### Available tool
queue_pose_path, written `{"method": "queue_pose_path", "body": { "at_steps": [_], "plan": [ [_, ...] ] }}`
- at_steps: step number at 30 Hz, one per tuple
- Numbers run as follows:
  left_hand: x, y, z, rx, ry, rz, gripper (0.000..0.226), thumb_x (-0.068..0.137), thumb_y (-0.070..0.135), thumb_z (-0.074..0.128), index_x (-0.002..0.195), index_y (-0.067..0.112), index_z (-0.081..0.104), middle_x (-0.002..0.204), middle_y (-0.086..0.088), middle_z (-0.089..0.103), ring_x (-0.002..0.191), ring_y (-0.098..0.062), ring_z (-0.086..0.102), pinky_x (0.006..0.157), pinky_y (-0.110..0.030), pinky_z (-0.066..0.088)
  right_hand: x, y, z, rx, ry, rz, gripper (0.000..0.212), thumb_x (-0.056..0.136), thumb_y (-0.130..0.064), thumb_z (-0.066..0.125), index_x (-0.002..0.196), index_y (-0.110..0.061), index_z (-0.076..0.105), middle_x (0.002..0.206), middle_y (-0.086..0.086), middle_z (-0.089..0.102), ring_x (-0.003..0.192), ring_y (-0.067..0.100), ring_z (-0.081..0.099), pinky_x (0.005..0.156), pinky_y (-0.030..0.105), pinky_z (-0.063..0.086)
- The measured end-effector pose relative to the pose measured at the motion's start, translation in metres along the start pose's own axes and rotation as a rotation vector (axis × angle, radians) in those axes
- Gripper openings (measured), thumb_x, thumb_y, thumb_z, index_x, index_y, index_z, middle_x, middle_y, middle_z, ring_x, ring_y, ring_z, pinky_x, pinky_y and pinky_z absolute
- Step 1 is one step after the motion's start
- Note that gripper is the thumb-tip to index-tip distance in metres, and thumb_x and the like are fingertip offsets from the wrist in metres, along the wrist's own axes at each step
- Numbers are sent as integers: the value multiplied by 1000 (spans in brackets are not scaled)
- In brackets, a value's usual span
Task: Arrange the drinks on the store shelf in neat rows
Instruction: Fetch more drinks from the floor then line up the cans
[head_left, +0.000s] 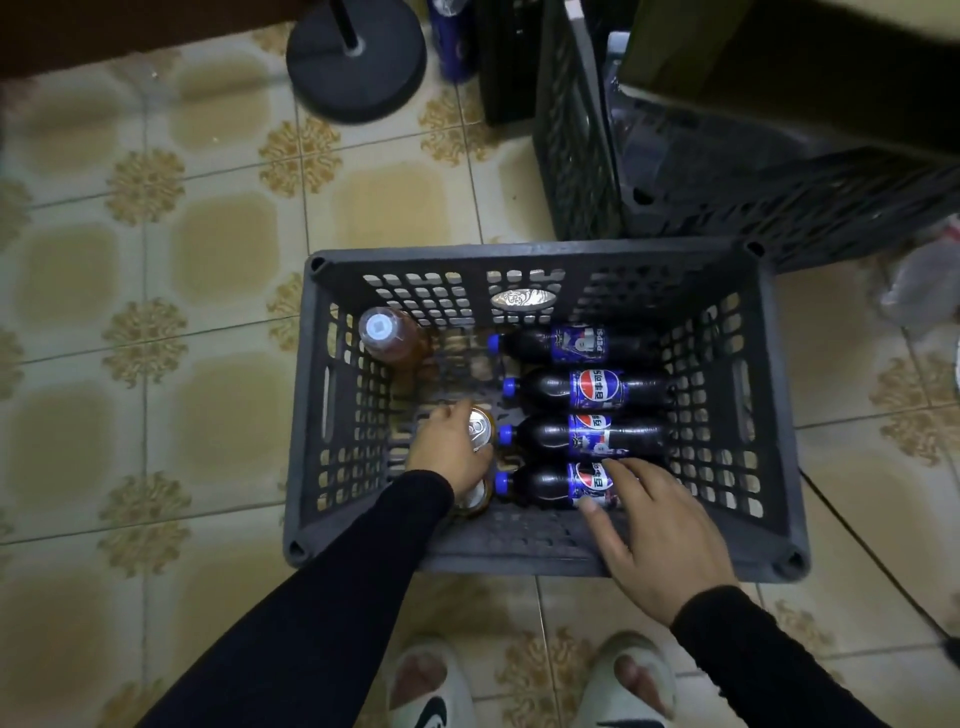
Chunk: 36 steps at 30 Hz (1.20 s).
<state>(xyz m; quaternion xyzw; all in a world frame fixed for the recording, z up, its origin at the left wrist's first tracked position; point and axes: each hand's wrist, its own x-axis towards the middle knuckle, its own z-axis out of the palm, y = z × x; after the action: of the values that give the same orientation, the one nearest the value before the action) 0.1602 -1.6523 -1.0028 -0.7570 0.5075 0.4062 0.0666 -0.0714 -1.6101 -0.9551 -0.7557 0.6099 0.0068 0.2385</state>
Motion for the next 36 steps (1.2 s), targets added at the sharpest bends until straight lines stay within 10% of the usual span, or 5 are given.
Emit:
{"method": "queue_pose_path", "body": {
  "at_steps": [10, 18, 27, 36],
  "plan": [
    [-142, 42, -182, -55, 406, 314, 34, 97, 31, 59, 121, 8, 67, 119, -6, 66, 113, -23, 57, 95, -31, 43, 5, -98, -171, -17, 121, -123, 62, 94, -54, 35, 124, -8, 64, 120, 8, 66, 110, 26, 64, 89, 38, 53],
    [-319, 74, -372, 25, 705, 461, 54, 90, 44, 45, 115, 3, 71, 114, -12, 71, 107, -30, 67, 98, -42, 50, -26, -239, -395, 1, 350, -346, 57, 94, -48, 43, 122, -3, 63, 116, 12, 66, 106, 27, 62, 88, 35, 52],
    [-558, 82, -505, 19, 1026, 330, 61, 94, 50, 42, 128, 5, 65, 130, -13, 65, 125, -28, 58, 107, -34, 34, -123, -366, -572, 71, 504, -713, 57, 98, -46, 44, 129, 0, 58, 123, 16, 61, 110, 30, 58, 91, 42, 54],
    [-802, 60, -460, 16, 1383, 31, 57, 94, 46, 48, 122, 1, 67, 122, -13, 67, 117, -26, 59, 105, -31, 41, -270, -445, -627, 143, 478, -1141, 61, 98, -52, 40, 133, -5, 56, 128, 13, 61, 118, 30, 56, 95, 41, 51]
  ]
}}
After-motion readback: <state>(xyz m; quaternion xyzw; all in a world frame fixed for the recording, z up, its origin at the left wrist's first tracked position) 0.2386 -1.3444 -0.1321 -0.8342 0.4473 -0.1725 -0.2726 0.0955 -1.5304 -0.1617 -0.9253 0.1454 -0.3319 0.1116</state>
